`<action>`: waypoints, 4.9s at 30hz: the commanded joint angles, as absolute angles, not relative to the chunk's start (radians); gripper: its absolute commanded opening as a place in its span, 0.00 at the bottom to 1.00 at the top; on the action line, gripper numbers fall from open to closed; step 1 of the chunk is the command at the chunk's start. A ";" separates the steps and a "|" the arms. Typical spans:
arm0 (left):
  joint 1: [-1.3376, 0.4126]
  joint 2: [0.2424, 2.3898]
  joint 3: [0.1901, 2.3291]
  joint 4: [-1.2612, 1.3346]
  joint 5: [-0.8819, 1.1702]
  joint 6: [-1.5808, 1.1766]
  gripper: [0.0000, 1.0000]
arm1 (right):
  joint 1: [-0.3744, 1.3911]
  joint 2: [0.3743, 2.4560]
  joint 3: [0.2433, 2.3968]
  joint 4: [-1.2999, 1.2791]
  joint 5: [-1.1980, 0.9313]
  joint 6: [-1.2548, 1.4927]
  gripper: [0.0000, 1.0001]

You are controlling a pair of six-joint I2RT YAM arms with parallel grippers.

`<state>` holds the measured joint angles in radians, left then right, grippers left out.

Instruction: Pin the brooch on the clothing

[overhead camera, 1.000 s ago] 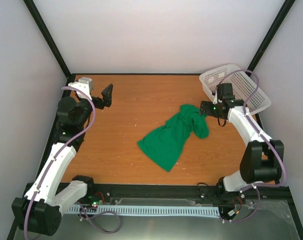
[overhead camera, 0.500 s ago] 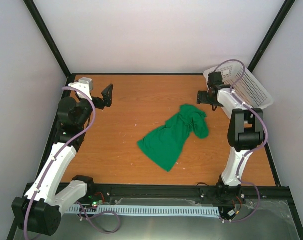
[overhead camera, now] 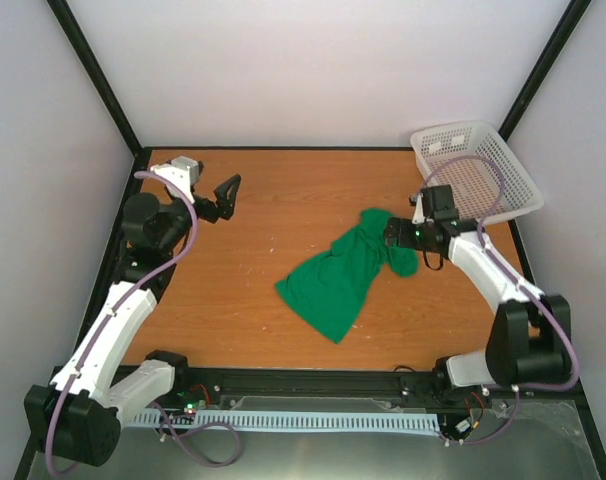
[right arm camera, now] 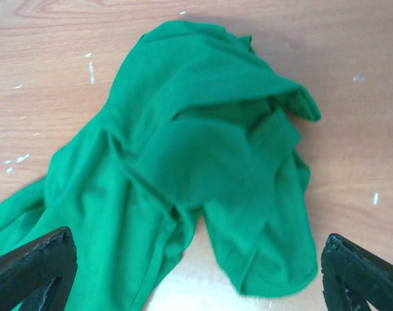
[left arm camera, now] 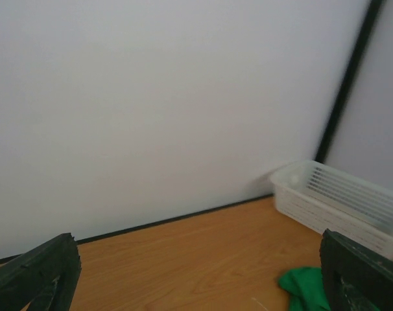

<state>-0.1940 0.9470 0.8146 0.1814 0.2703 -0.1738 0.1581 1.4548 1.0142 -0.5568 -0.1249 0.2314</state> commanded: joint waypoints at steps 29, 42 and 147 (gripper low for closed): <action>-1.192 1.725 1.043 -0.365 -0.106 -0.275 0.65 | 0.138 0.924 0.704 -0.573 -0.225 0.367 1.00; -1.203 1.769 0.928 -0.292 -0.067 -0.330 0.30 | 0.138 1.111 0.792 -0.596 -0.110 0.322 1.00; -0.896 0.821 1.041 -0.412 -0.235 -0.492 0.01 | 0.635 1.667 1.132 -0.587 0.302 0.163 0.50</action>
